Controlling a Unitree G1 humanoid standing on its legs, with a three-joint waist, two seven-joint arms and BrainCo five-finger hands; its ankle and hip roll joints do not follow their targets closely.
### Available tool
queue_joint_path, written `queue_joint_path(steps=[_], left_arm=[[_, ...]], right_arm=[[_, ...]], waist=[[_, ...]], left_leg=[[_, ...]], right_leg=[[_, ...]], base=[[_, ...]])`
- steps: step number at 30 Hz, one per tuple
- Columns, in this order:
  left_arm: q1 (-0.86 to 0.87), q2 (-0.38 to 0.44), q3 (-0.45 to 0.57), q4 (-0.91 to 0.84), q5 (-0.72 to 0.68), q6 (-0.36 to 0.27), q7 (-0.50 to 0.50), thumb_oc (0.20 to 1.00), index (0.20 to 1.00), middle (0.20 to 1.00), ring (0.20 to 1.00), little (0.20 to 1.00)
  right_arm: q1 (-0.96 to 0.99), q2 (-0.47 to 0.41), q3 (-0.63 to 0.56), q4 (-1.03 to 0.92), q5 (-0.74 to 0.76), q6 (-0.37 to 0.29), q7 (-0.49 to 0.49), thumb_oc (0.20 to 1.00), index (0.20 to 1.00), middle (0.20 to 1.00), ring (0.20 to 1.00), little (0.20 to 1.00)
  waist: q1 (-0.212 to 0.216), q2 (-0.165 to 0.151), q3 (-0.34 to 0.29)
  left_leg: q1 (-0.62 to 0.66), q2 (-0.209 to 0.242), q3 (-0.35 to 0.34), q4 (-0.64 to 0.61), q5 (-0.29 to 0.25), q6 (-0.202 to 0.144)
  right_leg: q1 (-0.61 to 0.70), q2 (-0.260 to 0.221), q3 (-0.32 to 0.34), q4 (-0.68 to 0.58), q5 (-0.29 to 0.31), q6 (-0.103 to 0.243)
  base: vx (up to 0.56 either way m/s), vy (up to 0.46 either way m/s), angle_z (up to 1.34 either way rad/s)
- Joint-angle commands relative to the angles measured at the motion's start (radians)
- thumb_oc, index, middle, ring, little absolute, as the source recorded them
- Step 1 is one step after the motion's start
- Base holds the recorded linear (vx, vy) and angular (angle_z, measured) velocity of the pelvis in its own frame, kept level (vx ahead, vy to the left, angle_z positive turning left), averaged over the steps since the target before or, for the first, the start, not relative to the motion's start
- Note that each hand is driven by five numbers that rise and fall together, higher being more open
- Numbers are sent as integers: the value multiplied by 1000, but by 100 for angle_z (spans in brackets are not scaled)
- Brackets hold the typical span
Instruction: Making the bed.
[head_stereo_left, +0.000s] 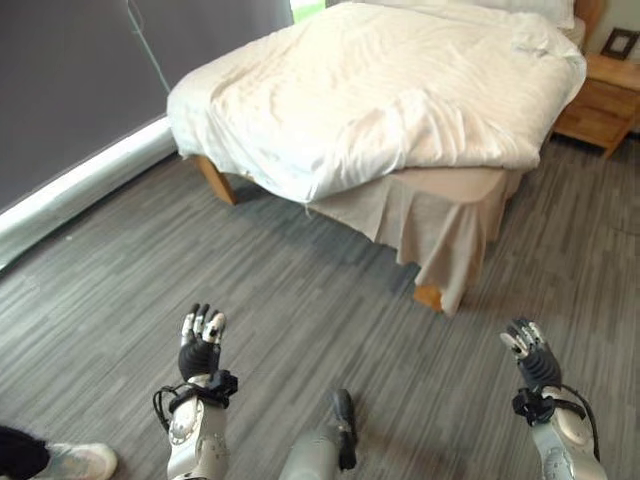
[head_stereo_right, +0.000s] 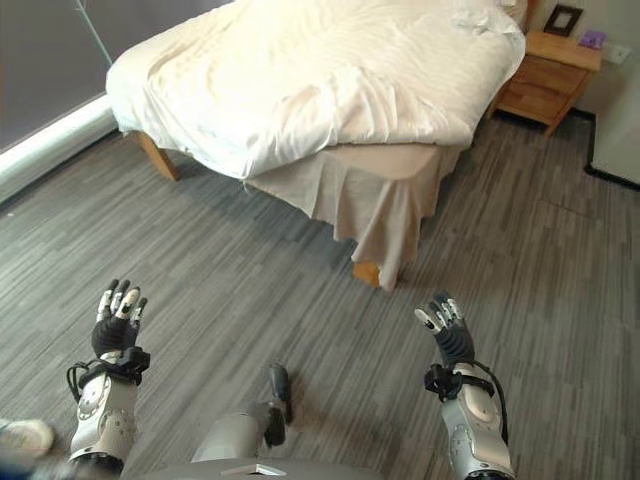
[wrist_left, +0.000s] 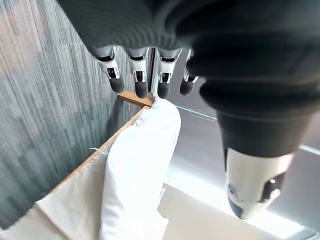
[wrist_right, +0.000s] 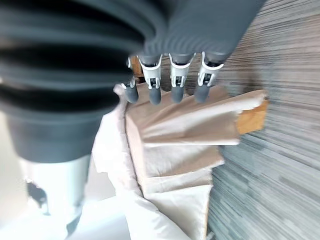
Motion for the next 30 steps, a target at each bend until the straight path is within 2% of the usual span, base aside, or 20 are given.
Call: queue_joint_path(steps=[1,3,4,5,6,8,10,11,13,15,16,17,19,20,21,24,26,29,30], left_arm=[[-21,53,13,-108,-19,-87,-4,1000,1000,1000,1000,1000],[-25,64,27,-110,-24,-95,1,1000,1000,1000,1000,1000],[-29,71,31,-105,-18,-97,8,1000,1000,1000,1000,1000],[-38,81,35,-103,-5,-101,26,1000,1000,1000,1000,1000],[-53,97,40,-105,1,-106,45,1000,1000,1000,1000,1000],[-57,106,44,-106,4,-107,48,1000,1000,1000,1000,1000],[-57,108,43,-106,-5,-102,41,1000,1000,1000,1000,1000],[-57,108,43,-106,-5,-102,41,1000,1000,1000,1000,1000],[-59,110,29,-99,-14,-96,19,1000,1000,1000,1000,1000],[-61,112,6,-76,-5,-91,8,1000,1000,1000,1000,1000],[-66,112,-22,-64,0,-84,-3,1000,1000,1000,1000,1000],[-66,111,-28,-63,5,-84,-7,1000,1000,1000,1000,1000],[-61,108,-29,-62,6,-81,-7,1000,1000,1000,1000,1000],[-41,97,-20,-64,10,-78,-3,1000,1000,1000,1000,1000],[-35,91,-19,-58,8,-73,-7,1000,1000,1000,1000,1000],[-14,84,-7,-58,-9,-68,-11,1000,1000,1000,1000,1000],[-10,84,-3,-56,-13,-61,-17,1000,1000,1000,1000,1000],[-22,81,3,-47,-32,-53,-28,1000,1000,1000,1000,1000],[-22,81,2,-47,-33,-53,-29,1000,1000,1000,1000,1000]], right_arm=[[-26,-21,-53,-65,-5,-45,22,1000,1000,1000,1000,1000],[-39,9,-45,-76,23,-49,24,1000,1000,1000,1000,1000],[-44,13,-41,-75,25,-49,27,1000,1000,1000,1000,1000],[-63,22,-32,-76,42,-51,24,1000,1000,1000,1000,1000],[-78,34,-16,-84,66,-48,32,1000,1000,1000,1000,1000],[-81,27,-11,-84,47,-42,31,1000,1000,1000,1000,1000],[-77,19,-15,-102,30,-38,30,1000,1000,1000,1000,1000],[-77,19,-15,-102,30,-38,30,1000,1000,1000,1000,1000],[-65,4,-32,-114,5,-36,33,1000,1000,1000,1000,1000],[-48,-13,-53,-127,-22,-39,30,1000,1000,1000,1000,1000],[-34,-25,-77,-141,-37,-41,21,1000,1000,1000,1000,1000],[-35,-31,-92,-143,-43,-43,19,1000,1000,1000,1000,1000],[-36,-36,-105,-144,-54,-45,13,1000,1000,1000,1000,1000],[-60,-43,-120,-142,-65,-52,-5,1000,1000,1000,1000,1000],[-75,-45,-115,-136,-63,-52,-8,1000,1000,1000,1000,1000],[-105,-53,-102,-148,-46,-57,-10,1000,1000,1000,1000,1000],[-104,-60,-93,-167,-30,-52,-2,1000,1000,1000,1000,1000],[-78,-74,-93,-215,1,-55,22,1000,1000,1000,1000,1000],[-77,-74,-94,-216,1,-54,22,1000,1000,1000,1000,1000]], waist=[[20,-15,-31],[25,-29,-33],[24,-31,-31],[19,-26,-18],[-3,-9,11],[-17,10,25],[-32,15,37],[-34,16,38],[-48,13,39],[-68,2,38],[-81,-10,35],[-81,-16,32],[-79,-18,30],[-56,-31,31],[-46,-34,25],[-30,-28,22],[-29,-22,16],[-30,-18,28],[-31,-17,29]], left_leg=[[-13,95,-53,25,71,-201],[42,66,-32,-14,31,-164],[65,52,-25,-27,16,-147],[96,48,-21,-39,-1,-127],[160,47,-36,-64,-25,-108],[220,55,-49,-96,-33,-100],[271,54,-69,-124,-42,-109],[273,54,-70,-125,-42,-109],[291,55,-107,-130,-55,-120],[307,49,-154,-136,-63,-129],[320,44,-186,-152,-69,-137],[327,45,-195,-159,-73,-140],[337,47,-205,-163,-77,-141],[352,53,-206,-150,-87,-151],[354,59,-200,-146,-93,-155],[363,90,-187,-143,-86,-175],[354,118,-185,-127,-78,-195],[313,187,-204,12,-27,-240],[309,190,-208,20,-31,-242]], right_leg=[[-87,-204,-26,30,142,23],[-140,-254,-19,185,202,54],[-167,-271,-13,280,253,71],[-202,-285,-19,390,319,81],[-297,-281,-2,537,357,89],[-383,-299,-17,583,361,85],[-430,-330,-45,519,335,78],[-427,-330,-47,518,334,78],[-441,-317,-28,420,319,75],[-450,-260,80,289,309,77],[-452,-238,166,184,314,86],[-458,-247,173,143,332,90],[-458,-254,156,125,352,94],[-445,-285,47,122,380,104],[-431,-288,23,121,372,104],[-416,-278,-17,133,350,94],[-393,-252,-18,89,316,75],[-344,-195,-15,51,278,31],[-343,-193,-18,50,278,29]], base=[[362,212,12],[225,213,20],[244,274,4],[350,343,3],[345,291,17],[304,169,69],[240,41,61],[194,-43,20],[229,-83,51],[288,-129,70],[291,-168,68],[284,-177,90],[171,-138,71],[157,-181,25],[187,-254,5],[80,-201,-8],[79,-253,-2],[56,-283,-3],[-11,-216,0]])
